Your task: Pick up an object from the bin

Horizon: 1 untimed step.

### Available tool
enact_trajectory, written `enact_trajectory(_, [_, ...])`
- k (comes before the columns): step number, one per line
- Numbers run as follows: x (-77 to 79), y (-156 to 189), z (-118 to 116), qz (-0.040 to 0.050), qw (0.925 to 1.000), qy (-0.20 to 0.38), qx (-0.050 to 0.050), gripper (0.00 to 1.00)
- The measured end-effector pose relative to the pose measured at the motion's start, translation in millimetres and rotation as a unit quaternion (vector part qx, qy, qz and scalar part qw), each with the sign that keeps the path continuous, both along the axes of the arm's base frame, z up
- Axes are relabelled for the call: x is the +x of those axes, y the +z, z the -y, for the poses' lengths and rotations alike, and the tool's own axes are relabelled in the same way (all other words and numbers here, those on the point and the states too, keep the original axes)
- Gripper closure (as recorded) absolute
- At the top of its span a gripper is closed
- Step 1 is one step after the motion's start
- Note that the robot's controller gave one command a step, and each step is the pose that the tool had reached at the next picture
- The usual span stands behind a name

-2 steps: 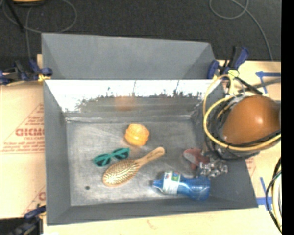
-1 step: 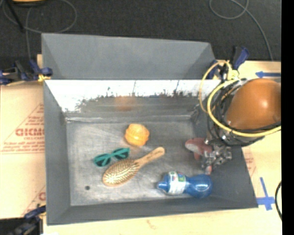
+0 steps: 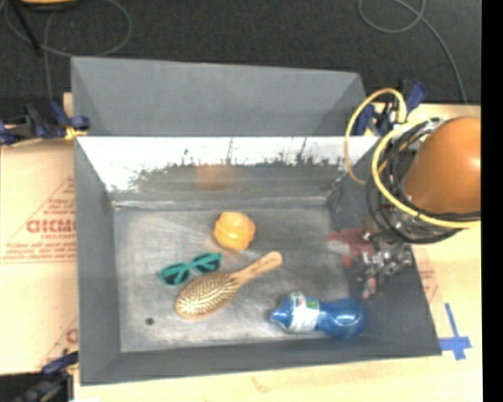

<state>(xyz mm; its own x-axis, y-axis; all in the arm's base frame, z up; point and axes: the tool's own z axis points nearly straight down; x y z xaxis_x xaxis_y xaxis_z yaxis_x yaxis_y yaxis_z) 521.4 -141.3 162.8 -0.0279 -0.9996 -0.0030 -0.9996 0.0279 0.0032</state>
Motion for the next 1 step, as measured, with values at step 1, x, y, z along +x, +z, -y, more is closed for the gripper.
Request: enact_trajectory(1, [14.9, 69.8, 11.4, 0.0013, 0.9995, -0.03, -0.001, 1.0])
